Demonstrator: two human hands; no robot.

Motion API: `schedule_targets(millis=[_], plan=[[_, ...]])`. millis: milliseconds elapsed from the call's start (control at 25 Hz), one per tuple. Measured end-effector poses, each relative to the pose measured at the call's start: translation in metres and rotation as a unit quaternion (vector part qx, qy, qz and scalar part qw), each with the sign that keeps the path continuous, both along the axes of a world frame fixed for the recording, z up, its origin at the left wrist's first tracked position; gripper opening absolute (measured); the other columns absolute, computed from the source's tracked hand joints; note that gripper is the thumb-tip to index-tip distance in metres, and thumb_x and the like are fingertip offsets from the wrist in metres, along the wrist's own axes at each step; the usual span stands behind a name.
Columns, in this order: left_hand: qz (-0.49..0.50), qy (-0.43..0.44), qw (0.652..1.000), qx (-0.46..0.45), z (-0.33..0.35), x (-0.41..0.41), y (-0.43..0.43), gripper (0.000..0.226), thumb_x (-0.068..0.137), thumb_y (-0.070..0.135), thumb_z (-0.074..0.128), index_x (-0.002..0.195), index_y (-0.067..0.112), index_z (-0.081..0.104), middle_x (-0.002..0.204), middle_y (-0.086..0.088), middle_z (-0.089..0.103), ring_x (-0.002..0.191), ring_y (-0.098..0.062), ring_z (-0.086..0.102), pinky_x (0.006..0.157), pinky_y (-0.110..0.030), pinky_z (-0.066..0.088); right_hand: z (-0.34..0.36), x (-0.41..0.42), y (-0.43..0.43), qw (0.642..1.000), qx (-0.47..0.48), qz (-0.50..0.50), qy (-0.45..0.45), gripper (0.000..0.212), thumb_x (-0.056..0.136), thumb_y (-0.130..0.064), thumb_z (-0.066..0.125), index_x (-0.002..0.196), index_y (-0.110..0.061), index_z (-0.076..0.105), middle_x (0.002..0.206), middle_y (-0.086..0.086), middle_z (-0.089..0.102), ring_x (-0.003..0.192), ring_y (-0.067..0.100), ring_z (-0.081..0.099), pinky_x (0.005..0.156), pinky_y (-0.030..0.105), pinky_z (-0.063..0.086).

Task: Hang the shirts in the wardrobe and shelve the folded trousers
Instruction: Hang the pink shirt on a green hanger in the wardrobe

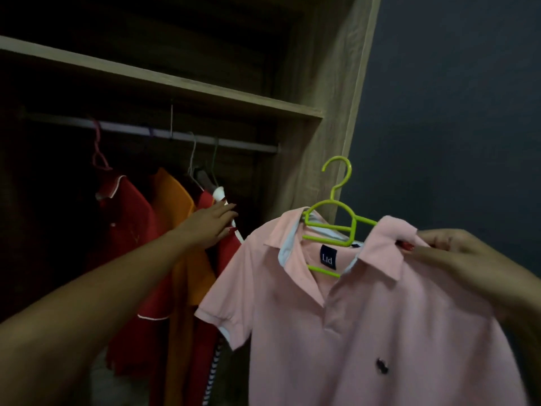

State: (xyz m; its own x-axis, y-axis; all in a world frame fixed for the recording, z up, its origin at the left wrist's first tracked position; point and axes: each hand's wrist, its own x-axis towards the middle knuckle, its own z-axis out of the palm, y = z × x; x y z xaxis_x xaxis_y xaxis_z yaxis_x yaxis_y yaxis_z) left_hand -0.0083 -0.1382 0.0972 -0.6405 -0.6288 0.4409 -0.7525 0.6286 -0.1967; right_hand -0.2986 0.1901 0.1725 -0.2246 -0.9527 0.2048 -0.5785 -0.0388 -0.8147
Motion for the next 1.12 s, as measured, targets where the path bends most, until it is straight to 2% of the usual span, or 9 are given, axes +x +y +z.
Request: schedule_targets(millis=[120,200,320,400,480,600,720,960,1120], plan=[[-0.016,-0.015,1.0,-0.002,-0.006,0.025,0.012,0.057,0.097,0.031,0.044,0.148,0.015,0.025,0.16,-0.007,0.015,0.146,-0.024,0.022,0.112,-0.038,0.035,0.004,0.022,-0.033,0.999,-0.019,-0.007,0.026,0.019,0.089,-0.01,0.057,0.085,0.003,0.069,0.081,0.035,0.065,0.068,0.027,0.054,0.066,0.038,0.038],[-0.016,-0.033,0.999,-0.013,-0.005,0.036,0.021,0.058,0.096,0.031,0.047,0.148,0.016,0.026,0.16,-0.007,0.016,0.143,-0.023,0.03,0.108,-0.037,0.04,0.005,0.04,-0.07,0.997,-0.042,-0.02,0.054,0.021,0.088,-0.011,0.057,0.078,0.004,0.068,0.066,0.02,0.06,0.062,0.023,0.049,0.061,0.033,0.035],[0.023,-0.052,0.998,-0.036,0.002,0.047,0.031,0.059,0.096,0.035,0.044,0.149,0.019,0.024,0.161,-0.003,0.013,0.141,-0.021,0.034,0.101,-0.035,0.043,0.005,0.066,-0.137,0.988,-0.094,-0.072,0.103,0.023,0.086,-0.012,0.055,0.071,0.004,0.061,0.067,0.014,0.052,0.058,0.022,0.046,0.053,0.028,0.03],[0.045,-0.061,0.997,-0.03,0.005,0.049,0.036,0.061,0.097,0.039,0.043,0.15,0.02,0.02,0.162,0.0,0.009,0.139,-0.021,0.037,0.099,-0.036,0.045,0.007,0.08,-0.18,0.98,-0.12,-0.097,0.125,0.019,0.087,-0.009,0.052,0.077,0.002,0.064,0.074,0.018,0.055,0.062,0.025,0.05,0.047,0.027,0.027],[0.052,-0.065,0.996,-0.02,0.005,0.052,0.038,0.064,0.096,0.041,0.043,0.151,0.021,0.017,0.162,0.001,0.006,0.139,-0.021,0.036,0.099,-0.038,0.046,0.01,0.091,-0.222,0.974,-0.148,-0.106,0.133,0.022,0.088,-0.006,0.051,0.092,0.009,0.066,0.09,0.029,0.063,0.082,0.036,0.061,0.054,0.028,0.032],[0.051,-0.055,0.997,-0.003,0.005,0.052,0.039,0.065,0.096,0.043,0.041,0.151,0.02,0.013,0.162,0.002,0.001,0.142,-0.022,0.031,0.1,-0.04,0.046,0.014,0.101,-0.273,0.964,-0.182,-0.123,0.152,0.027,0.087,-0.003,0.05,0.106,0.012,0.063,0.112,0.034,0.062,0.104,0.043,0.06,0.076,0.037,0.045],[0.048,-0.031,0.998,0.028,0.004,0.05,0.041,0.07,0.096,0.046,0.041,0.152,0.02,0.009,0.162,0.001,-0.003,0.143,-0.023,0.028,0.104,-0.042,0.043,0.016,0.107,-0.313,0.962,-0.181,-0.122,0.165,0.03,0.088,-0.005,0.048,0.112,0.008,0.062,0.116,0.033,0.061,0.106,0.045,0.059,0.084,0.04,0.048],[0.041,-0.006,0.997,0.058,0.001,0.056,0.041,0.073,0.096,0.046,0.042,0.153,0.018,0.005,0.162,-0.002,-0.003,0.148,-0.021,0.012,0.114,-0.043,0.032,-0.019,0.121,-0.36,0.969,-0.122,-0.107,0.187,0.033,0.093,-0.01,0.044,0.118,0.006,0.059,0.119,0.032,0.059,0.107,0.044,0.058,0.086,0.042,0.048],[0.046,0.003,0.996,0.077,0.0,0.057,0.044,0.074,0.097,0.046,0.041,0.153,0.02,0.001,0.162,-0.001,-0.005,0.148,-0.019,0.009,0.115,-0.041,0.03,-0.039,0.115,-0.364,0.971,-0.129,-0.092,0.178,0.033,0.094,-0.012,0.045,0.118,0.006,0.059,0.118,0.032,0.059,0.105,0.045,0.058,0.086,0.04,0.048]])
